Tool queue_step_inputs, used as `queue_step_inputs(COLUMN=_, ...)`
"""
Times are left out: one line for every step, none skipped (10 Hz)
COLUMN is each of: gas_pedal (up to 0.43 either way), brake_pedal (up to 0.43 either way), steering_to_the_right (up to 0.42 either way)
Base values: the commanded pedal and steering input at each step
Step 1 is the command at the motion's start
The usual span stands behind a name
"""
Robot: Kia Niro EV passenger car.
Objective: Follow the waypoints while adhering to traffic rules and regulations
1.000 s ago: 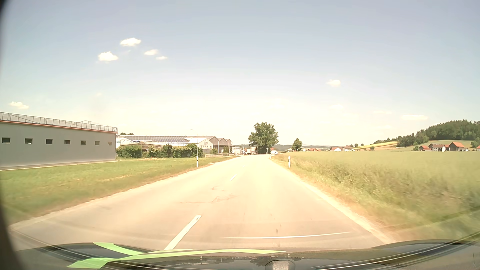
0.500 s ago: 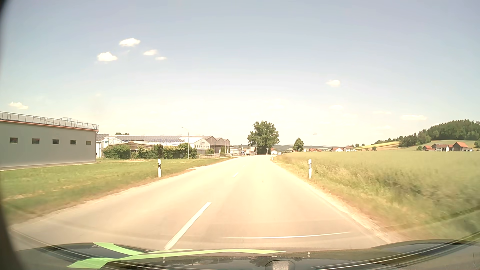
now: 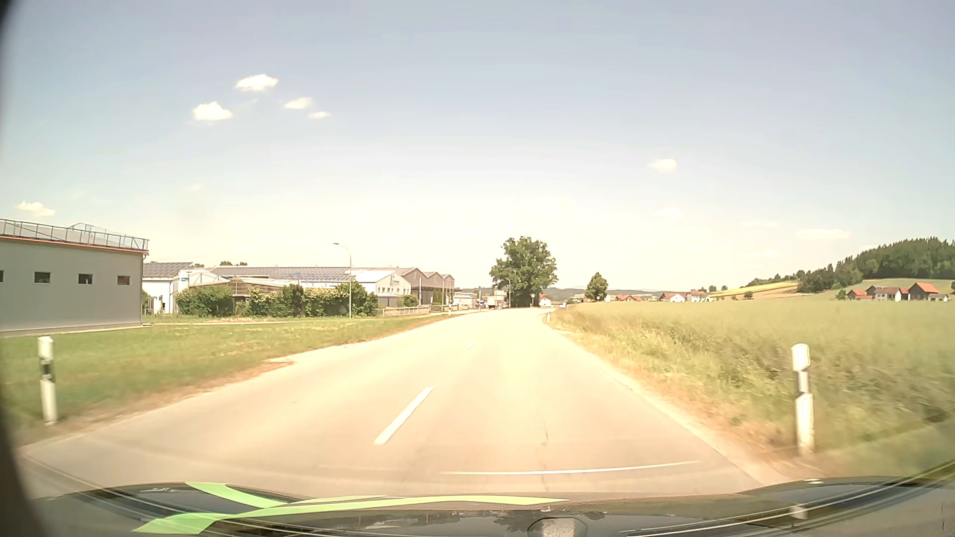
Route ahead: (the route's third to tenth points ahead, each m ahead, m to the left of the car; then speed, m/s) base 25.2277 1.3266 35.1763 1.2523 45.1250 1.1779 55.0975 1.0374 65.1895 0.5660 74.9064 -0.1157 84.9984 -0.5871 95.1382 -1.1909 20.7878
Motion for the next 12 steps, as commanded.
queue_step_inputs(gas_pedal=0.177, brake_pedal=0.0, steering_to_the_right=0.001)
queue_step_inputs(gas_pedal=0.189, brake_pedal=0.0, steering_to_the_right=0.001)
queue_step_inputs(gas_pedal=0.189, brake_pedal=0.0, steering_to_the_right=0.001)
queue_step_inputs(gas_pedal=0.177, brake_pedal=0.0, steering_to_the_right=0.001)
queue_step_inputs(gas_pedal=0.169, brake_pedal=0.0, steering_to_the_right=0.001)
queue_step_inputs(gas_pedal=0.169, brake_pedal=0.0, steering_to_the_right=0.001)
queue_step_inputs(gas_pedal=0.169, brake_pedal=0.0, steering_to_the_right=0.001)
queue_step_inputs(gas_pedal=0.169, brake_pedal=0.0, steering_to_the_right=0.001)
queue_step_inputs(gas_pedal=0.169, brake_pedal=0.0, steering_to_the_right=0.001)
queue_step_inputs(gas_pedal=0.169, brake_pedal=0.0, steering_to_the_right=0.001)
queue_step_inputs(gas_pedal=0.169, brake_pedal=0.0, steering_to_the_right=0.003)
queue_step_inputs(gas_pedal=0.169, brake_pedal=0.0, steering_to_the_right=0.004)
